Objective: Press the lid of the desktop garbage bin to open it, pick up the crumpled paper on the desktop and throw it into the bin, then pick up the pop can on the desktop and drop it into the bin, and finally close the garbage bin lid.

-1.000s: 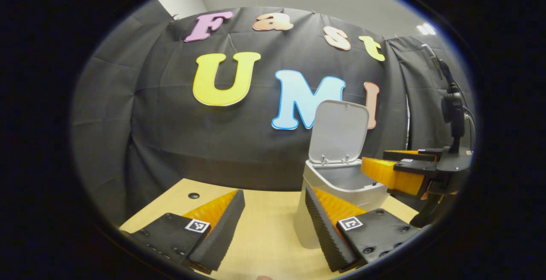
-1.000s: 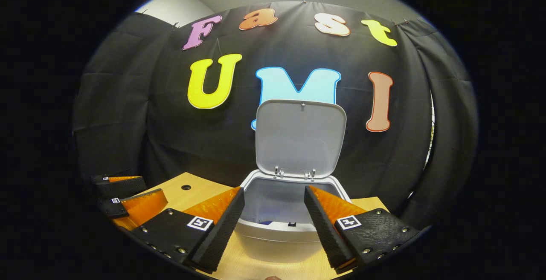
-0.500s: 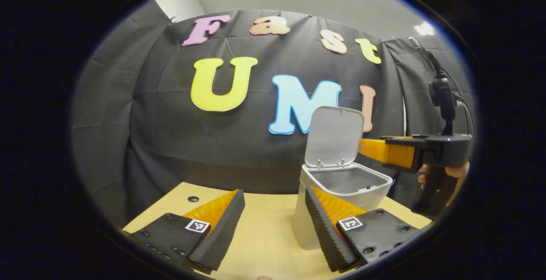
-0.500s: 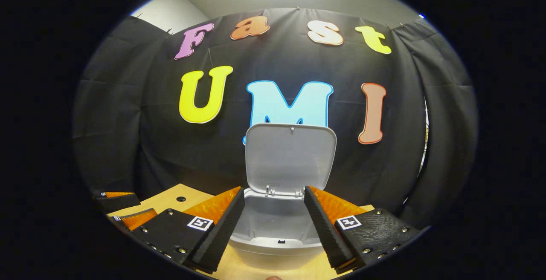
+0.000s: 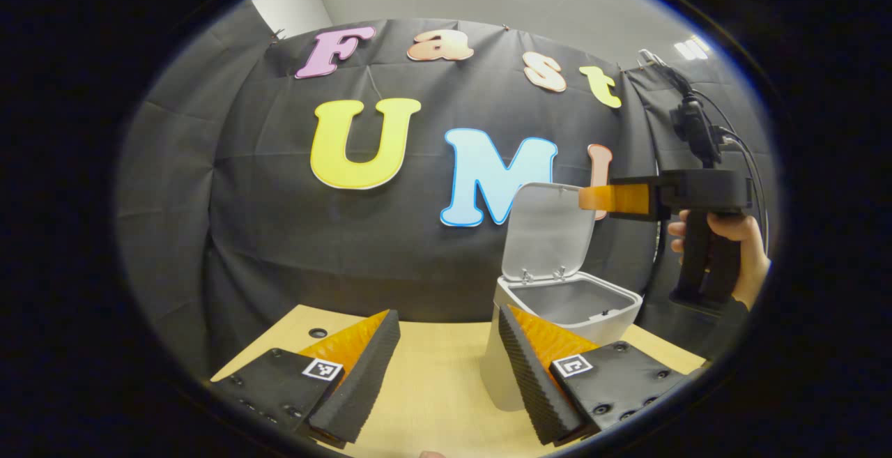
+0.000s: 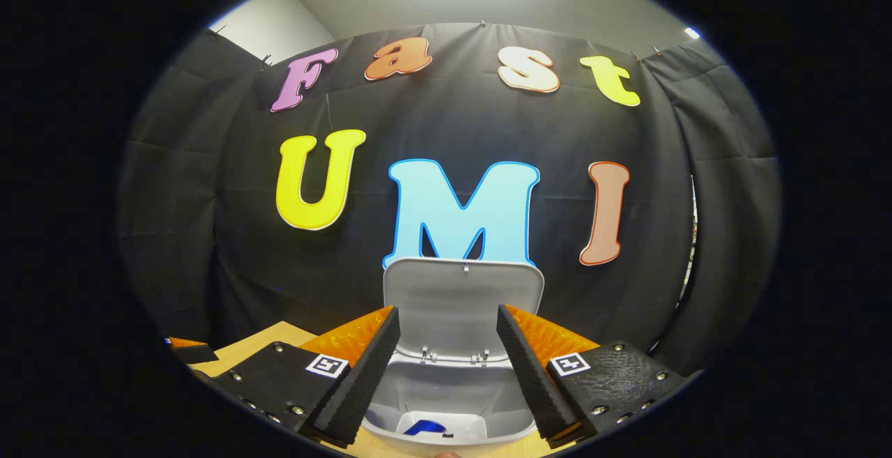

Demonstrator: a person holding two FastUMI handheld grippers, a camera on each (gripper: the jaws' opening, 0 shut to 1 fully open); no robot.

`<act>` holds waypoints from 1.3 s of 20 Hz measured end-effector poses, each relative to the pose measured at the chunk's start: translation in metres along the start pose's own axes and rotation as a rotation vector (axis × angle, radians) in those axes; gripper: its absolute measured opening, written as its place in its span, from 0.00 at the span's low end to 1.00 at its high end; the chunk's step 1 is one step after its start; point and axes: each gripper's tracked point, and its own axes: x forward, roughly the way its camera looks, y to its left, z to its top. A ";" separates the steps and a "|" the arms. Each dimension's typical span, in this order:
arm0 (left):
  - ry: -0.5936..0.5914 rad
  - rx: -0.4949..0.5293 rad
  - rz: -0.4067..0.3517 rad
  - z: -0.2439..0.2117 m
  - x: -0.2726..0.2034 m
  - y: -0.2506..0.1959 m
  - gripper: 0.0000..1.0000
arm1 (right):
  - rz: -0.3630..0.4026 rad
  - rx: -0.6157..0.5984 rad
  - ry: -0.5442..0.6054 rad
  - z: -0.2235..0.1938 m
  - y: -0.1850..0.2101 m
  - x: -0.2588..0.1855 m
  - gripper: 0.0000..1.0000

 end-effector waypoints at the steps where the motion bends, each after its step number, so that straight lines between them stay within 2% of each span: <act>1: 0.001 0.005 0.000 0.000 0.000 0.002 0.94 | -0.004 -0.009 -0.005 0.003 0.000 0.006 0.90; 7: 0.003 -0.025 0.006 -0.003 0.000 0.012 0.92 | -0.020 -0.041 -0.041 0.023 0.000 0.037 0.90; 11: 0.003 -0.047 0.053 -0.002 -0.001 0.014 0.95 | -0.011 -0.038 -0.053 0.035 0.000 0.054 0.90; 21: -0.010 -0.054 0.114 -0.002 -0.009 0.023 0.95 | -0.056 0.055 -0.032 0.038 -0.025 0.087 0.90; 26: -0.008 -0.056 0.122 -0.003 -0.007 0.024 0.96 | -0.046 0.091 0.000 0.039 -0.030 0.099 0.90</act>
